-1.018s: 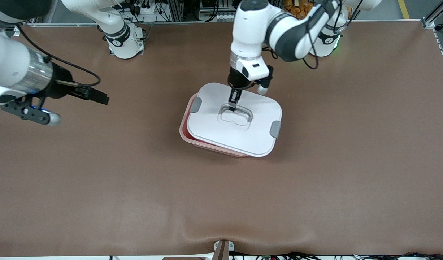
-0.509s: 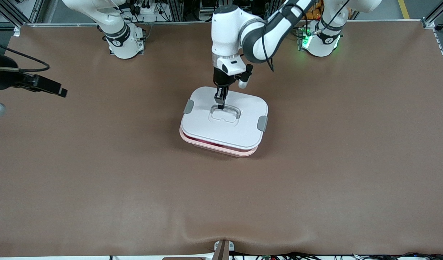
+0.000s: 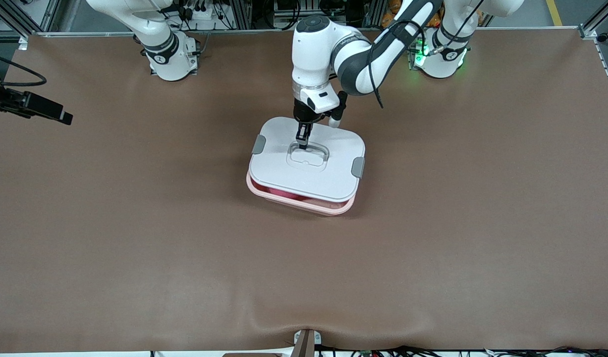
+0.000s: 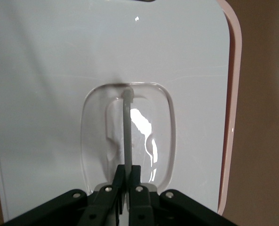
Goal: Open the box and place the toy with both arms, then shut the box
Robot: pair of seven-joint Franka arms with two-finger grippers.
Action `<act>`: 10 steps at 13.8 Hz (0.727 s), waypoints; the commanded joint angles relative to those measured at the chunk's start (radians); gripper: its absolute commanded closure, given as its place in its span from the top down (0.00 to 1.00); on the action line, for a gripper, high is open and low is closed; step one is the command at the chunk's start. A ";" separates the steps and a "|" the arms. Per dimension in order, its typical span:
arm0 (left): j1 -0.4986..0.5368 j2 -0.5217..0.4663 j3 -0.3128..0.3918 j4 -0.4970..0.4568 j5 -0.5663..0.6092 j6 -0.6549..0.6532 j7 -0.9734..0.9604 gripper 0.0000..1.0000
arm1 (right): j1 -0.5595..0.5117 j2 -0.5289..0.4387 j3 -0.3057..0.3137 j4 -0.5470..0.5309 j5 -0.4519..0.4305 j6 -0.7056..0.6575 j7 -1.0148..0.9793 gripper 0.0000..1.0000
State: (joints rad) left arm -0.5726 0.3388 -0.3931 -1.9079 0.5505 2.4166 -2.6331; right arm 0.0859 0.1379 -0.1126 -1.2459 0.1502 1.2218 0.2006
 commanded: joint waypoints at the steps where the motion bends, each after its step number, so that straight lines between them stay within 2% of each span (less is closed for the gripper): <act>1: 0.000 -0.021 -0.010 0.012 -0.020 0.006 0.019 0.00 | -0.018 -0.144 0.019 -0.220 -0.020 0.111 -0.070 1.00; 2: 0.002 -0.023 -0.009 0.012 -0.017 0.006 0.027 0.00 | -0.018 -0.199 0.019 -0.304 -0.032 0.163 -0.076 1.00; 4: 0.002 -0.021 -0.009 0.012 -0.017 0.006 0.050 0.00 | -0.017 -0.242 0.021 -0.366 -0.055 0.191 -0.081 1.00; 6: 0.002 -0.009 -0.007 0.032 -0.020 0.006 0.050 0.00 | -0.021 -0.248 0.024 -0.366 -0.104 0.188 -0.177 1.00; 10: 0.005 0.005 -0.004 0.041 -0.023 0.006 0.035 0.00 | -0.100 -0.230 0.047 -0.319 -0.100 0.180 -0.220 1.00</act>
State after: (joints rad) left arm -0.5709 0.3370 -0.3980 -1.8834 0.5483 2.4185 -2.6095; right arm 0.0332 -0.0791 -0.1016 -1.5716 0.0647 1.3934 0.0036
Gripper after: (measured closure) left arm 0.930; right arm 0.000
